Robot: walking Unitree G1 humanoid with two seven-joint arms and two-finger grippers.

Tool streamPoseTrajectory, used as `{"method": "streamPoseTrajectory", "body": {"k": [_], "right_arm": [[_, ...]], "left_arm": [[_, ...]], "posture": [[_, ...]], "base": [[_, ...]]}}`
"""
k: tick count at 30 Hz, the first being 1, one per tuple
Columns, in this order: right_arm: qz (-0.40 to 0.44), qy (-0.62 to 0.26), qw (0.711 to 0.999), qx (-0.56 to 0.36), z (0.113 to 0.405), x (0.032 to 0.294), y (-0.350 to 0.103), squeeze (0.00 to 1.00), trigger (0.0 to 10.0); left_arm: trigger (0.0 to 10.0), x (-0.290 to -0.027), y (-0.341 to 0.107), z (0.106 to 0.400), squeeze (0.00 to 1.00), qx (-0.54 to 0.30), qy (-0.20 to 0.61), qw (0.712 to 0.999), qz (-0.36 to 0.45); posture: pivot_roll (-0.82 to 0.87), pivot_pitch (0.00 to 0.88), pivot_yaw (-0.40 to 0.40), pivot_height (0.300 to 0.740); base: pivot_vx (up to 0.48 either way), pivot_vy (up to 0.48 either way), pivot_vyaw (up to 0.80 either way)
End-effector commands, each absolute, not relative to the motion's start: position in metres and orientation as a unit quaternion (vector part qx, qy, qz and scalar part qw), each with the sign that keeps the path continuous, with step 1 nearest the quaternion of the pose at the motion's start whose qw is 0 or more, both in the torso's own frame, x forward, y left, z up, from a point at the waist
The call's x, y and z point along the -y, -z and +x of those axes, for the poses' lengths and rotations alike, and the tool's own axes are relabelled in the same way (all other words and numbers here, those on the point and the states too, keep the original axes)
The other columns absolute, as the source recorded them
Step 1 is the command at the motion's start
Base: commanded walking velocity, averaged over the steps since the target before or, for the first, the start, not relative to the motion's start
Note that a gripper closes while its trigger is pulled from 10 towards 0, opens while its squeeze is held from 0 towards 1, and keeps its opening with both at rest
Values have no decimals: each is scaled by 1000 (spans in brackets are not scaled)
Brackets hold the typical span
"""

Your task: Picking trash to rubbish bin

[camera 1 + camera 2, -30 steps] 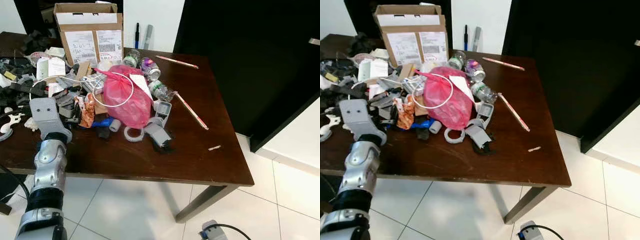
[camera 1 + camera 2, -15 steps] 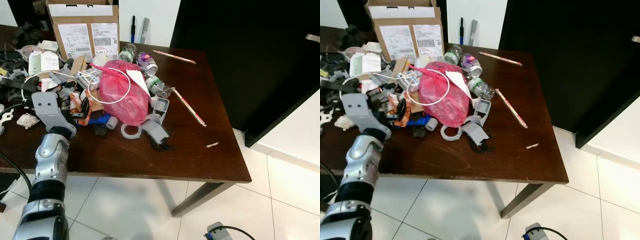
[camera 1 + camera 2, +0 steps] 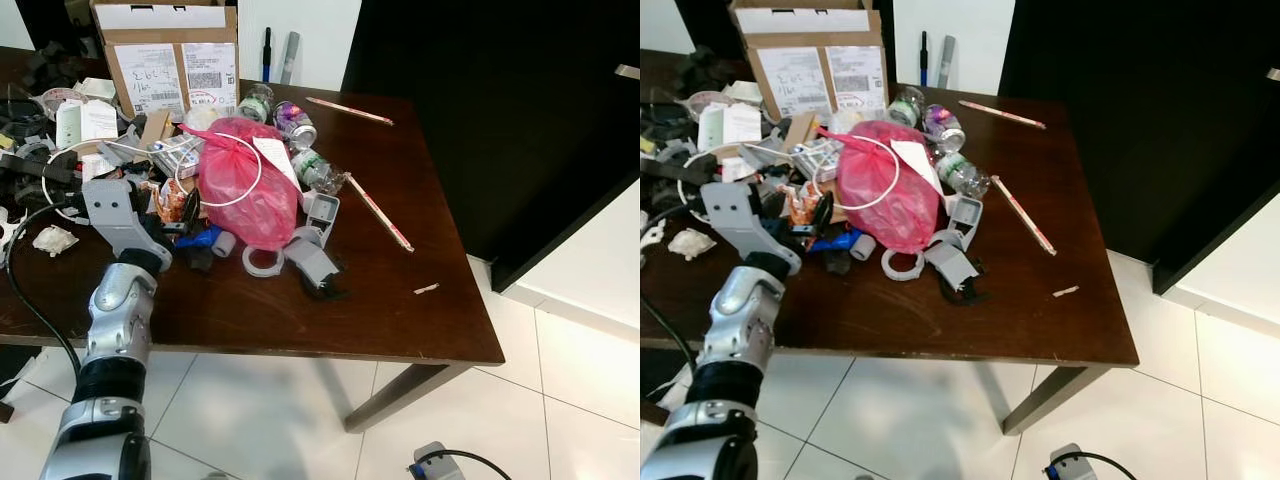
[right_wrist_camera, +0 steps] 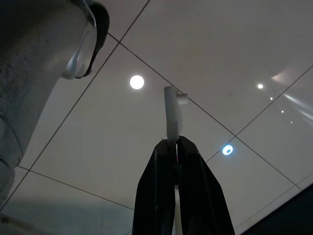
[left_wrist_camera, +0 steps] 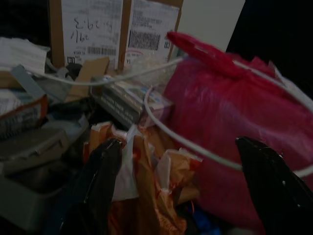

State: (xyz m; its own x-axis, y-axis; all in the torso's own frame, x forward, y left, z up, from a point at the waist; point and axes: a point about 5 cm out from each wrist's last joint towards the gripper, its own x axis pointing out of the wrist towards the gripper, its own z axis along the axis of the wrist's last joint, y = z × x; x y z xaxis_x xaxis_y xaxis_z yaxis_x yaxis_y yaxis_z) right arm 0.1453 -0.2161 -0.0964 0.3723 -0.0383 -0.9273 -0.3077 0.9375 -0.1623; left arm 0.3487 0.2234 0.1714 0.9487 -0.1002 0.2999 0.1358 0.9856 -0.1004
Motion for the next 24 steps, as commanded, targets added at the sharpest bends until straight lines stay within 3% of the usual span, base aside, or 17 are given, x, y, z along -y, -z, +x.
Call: {"method": "streamPoseTrajectory", "body": {"k": [1,21,22,24], "right_arm": [[-152,-81,807,-565,138,218,99,0,10000],[-149,-77,810,-562,143,218,97,0,10000],[-149,-77,810,-562,143,218,97,0,10000],[-149,-76,810,-562,142,218,97,0,10000]], "left_arm": [[10000,-218,-158,346,0,126,59,988,-71],[10000,-252,-140,343,0,72,-47,995,-47],[0,-253,-140,343,0,72,-51,995,-47],[0,-252,-139,342,0,74,-51,995,-49]], "posture": [[112,180,-120,740],[110,171,-118,740],[109,172,-117,740],[111,170,-117,740]], "base": [[0,0,0],[0,0,0],[0,0,0],[0,0,0]]}}
